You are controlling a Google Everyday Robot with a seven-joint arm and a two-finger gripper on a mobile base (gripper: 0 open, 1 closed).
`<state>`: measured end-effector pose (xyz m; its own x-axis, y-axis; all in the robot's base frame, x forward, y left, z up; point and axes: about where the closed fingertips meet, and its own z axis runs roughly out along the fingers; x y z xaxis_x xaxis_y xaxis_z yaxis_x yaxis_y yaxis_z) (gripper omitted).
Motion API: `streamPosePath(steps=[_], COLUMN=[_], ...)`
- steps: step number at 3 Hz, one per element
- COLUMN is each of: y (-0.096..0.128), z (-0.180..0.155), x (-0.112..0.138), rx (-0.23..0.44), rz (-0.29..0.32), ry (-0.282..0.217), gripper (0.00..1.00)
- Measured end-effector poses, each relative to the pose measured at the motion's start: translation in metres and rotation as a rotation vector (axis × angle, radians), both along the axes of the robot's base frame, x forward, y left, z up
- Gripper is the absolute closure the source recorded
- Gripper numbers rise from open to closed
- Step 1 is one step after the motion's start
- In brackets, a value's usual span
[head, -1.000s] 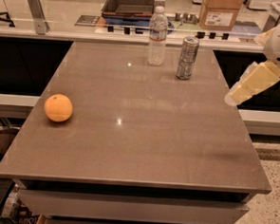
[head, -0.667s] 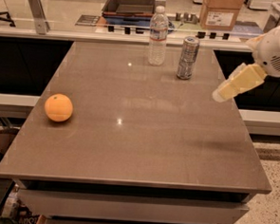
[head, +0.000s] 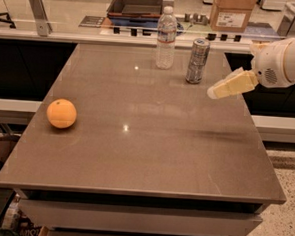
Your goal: Move redbull can near orange
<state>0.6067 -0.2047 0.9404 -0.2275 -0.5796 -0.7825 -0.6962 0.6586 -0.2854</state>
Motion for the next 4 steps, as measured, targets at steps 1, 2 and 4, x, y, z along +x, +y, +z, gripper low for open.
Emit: streamPosePath(steps=[1, 2, 4], y=[0.003, 0.006, 0.016], z=[-0.003, -0.012, -0.035], x=[0.028, 0.054, 0.099], rx=[0.076, 0.153, 0.31], rz=[-0.02, -0.041, -0.065], ry=[-0.071, -0.091, -0.097], gripper=[0.0, 0.0, 0.0])
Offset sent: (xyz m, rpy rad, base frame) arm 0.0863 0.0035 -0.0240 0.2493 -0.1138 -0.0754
